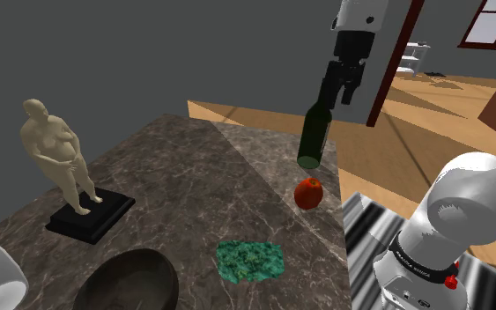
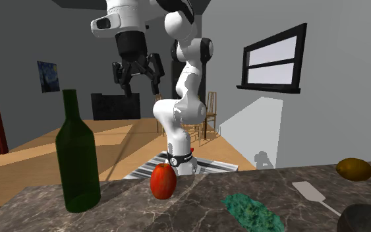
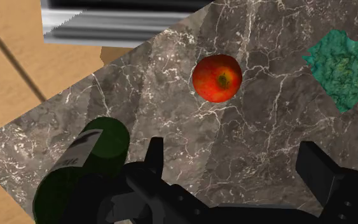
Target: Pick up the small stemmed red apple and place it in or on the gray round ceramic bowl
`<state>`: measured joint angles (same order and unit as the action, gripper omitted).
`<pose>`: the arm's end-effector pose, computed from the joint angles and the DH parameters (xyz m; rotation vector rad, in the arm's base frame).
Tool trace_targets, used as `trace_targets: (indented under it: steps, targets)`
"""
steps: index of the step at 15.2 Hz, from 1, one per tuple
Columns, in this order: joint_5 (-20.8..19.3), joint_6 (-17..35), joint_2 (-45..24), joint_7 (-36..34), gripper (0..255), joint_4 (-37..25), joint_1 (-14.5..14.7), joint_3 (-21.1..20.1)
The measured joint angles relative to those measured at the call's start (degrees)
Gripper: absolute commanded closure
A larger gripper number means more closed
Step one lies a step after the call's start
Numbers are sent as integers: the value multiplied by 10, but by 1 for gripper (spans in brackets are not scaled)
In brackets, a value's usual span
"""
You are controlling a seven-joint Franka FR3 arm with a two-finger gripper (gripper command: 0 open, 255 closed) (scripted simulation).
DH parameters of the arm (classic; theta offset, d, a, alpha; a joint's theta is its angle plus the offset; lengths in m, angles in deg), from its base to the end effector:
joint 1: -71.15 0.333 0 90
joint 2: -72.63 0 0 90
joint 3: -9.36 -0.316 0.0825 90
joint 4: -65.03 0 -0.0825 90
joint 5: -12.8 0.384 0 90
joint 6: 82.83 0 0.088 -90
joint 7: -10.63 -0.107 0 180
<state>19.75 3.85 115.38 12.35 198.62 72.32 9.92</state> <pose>0.3111 0.0160 0.5857 -3.0104 -0.0695 0.1078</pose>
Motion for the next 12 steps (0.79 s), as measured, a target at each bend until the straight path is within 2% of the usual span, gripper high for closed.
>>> trace_targets:
  steps: [4, 12]
  targets:
    - [1, 34, 11, -2, 0, 43, 7, -16]
    - [4, 186, 3, -9, 0, 180, 34, -77]
